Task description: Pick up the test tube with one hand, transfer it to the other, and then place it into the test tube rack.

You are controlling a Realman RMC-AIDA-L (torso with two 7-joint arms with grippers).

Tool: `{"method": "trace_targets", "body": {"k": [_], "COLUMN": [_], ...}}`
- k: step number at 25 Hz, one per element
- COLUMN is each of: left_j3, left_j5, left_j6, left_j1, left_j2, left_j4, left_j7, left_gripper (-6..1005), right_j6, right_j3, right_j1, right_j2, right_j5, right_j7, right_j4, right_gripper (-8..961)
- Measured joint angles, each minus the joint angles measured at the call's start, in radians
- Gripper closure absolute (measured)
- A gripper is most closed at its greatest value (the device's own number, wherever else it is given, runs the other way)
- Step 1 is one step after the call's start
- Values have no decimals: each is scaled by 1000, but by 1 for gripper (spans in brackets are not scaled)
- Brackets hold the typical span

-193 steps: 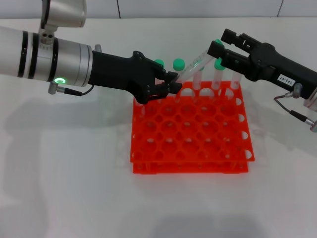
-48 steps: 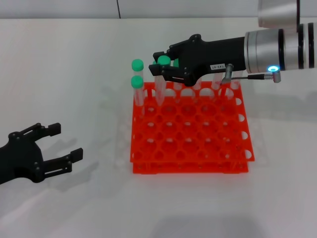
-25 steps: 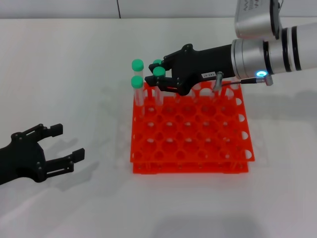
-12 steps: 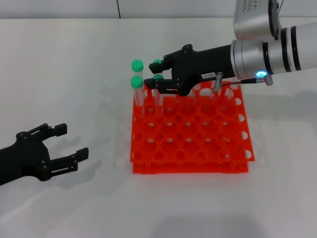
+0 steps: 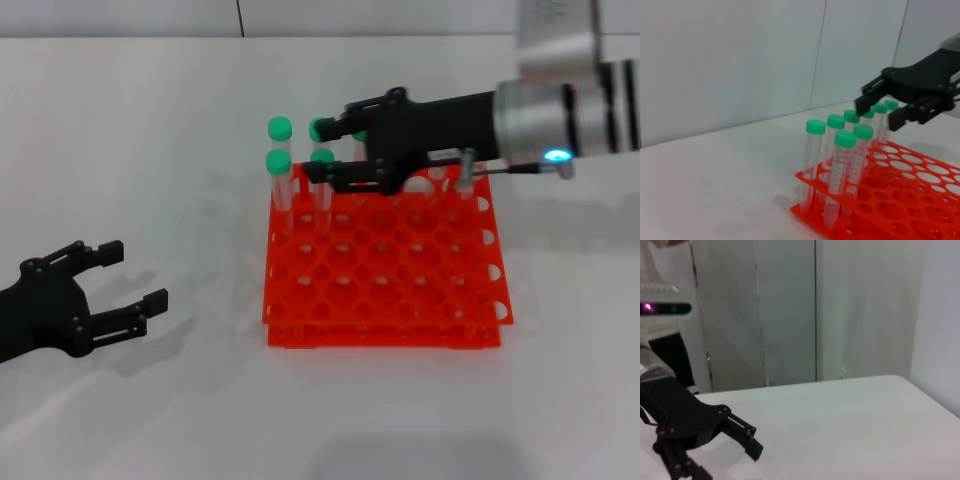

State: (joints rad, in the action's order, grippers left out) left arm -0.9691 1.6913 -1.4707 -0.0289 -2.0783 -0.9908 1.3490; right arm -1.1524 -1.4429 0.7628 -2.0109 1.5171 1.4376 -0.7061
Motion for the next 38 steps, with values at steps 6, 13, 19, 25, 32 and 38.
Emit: {"method": "trace_targets", "body": {"k": [6, 13, 19, 25, 32, 38], "left_j3": [18, 49, 51, 52, 52, 52], "left_j5": [0, 0, 5, 32, 74, 100], "left_j6": [-18, -83, -145, -189, -217, -220], "left_j1": [-16, -47, -100, -167, -205, -222], "left_j2": [0, 10, 48, 90, 98, 94], "left_j4": [0, 10, 76, 172, 190, 191], "left_j7": [-7, -7, -1, -7, -8, -7], "left_gripper": [119, 119, 119, 119, 119, 119], "right_j6": [-133, -259, -271, -299, -301, -302], "right_j3": [82, 216, 259, 255, 258, 257], "right_j1": [-140, -273, -314, -306, -308, -308], "right_j2": [15, 30, 38, 52, 52, 52], "right_j5": [7, 8, 8, 28, 51, 63], "right_j7": [-26, -114, -163, -190, -189, -186], "right_j4": [-91, -82, -10, 68, 88, 99], "right_gripper": [436, 371, 225, 96, 99, 100]}}
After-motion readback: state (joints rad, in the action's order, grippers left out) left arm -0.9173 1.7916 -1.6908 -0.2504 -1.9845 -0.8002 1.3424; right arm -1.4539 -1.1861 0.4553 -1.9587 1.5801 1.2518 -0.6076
